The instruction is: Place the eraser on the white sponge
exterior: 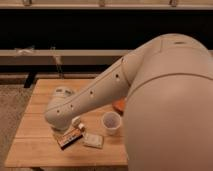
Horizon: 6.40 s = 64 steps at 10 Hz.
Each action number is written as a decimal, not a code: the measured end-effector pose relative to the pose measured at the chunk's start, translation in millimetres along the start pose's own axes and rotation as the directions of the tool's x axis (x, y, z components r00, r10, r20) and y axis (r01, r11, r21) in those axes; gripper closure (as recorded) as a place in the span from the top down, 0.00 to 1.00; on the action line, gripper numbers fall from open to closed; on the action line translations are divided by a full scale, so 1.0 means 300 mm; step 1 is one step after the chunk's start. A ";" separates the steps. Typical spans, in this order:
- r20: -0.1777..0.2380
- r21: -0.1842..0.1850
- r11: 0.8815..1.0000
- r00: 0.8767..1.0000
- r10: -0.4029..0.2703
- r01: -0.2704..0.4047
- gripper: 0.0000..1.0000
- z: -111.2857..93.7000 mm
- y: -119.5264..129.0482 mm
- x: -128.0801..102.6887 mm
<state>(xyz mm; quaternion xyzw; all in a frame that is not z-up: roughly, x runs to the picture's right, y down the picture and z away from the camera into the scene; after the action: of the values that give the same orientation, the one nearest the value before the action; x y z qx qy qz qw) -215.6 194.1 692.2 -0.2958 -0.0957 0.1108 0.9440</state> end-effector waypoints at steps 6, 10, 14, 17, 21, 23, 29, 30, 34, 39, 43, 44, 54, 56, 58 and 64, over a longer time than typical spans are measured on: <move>-0.073 -0.027 0.973 0.971 -0.229 0.227 0.65 0.146 -0.016 -0.016; -0.146 -0.051 0.951 0.940 -0.308 0.304 0.65 0.224 0.011 0.016; -0.201 -0.076 0.952 0.930 -0.307 0.297 0.65 0.296 0.010 0.077; -0.228 -0.104 0.955 0.928 -0.296 0.279 0.65 0.342 0.007 0.127; -0.248 -0.103 0.965 0.934 -0.259 0.240 0.60 0.369 -0.002 0.157; -0.251 -0.098 0.967 0.935 -0.251 0.233 0.43 0.369 -0.001 0.158; -0.226 -0.051 0.969 0.942 -0.248 0.243 0.12 0.249 0.012 0.110; -0.221 -0.041 0.970 0.945 -0.242 0.239 0.12 0.220 0.013 0.108; -0.242 -0.007 0.985 0.955 -0.170 0.173 0.12 0.136 0.014 0.194; -0.256 0.024 0.999 0.966 -0.021 0.028 0.12 0.108 -0.057 0.374; -0.257 0.028 0.999 0.966 0.040 -0.034 0.37 0.104 -0.058 0.450; -0.260 0.027 0.999 0.964 0.052 -0.047 0.47 0.105 -0.055 0.469; -0.268 0.027 0.996 0.959 0.090 -0.085 0.80 0.114 -0.041 0.512; -0.234 0.045 0.996 0.968 0.089 -0.080 0.80 0.072 -0.044 0.483; -0.177 0.059 0.996 0.981 0.081 -0.072 0.80 0.013 -0.062 0.432; -0.017 0.062 0.998 1.000 0.020 -0.019 0.80 -0.058 -0.123 0.224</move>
<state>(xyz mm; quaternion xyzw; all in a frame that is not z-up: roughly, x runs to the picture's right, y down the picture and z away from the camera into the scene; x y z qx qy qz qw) -141.3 173.1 707.4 -0.2685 -0.0811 0.1202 0.9523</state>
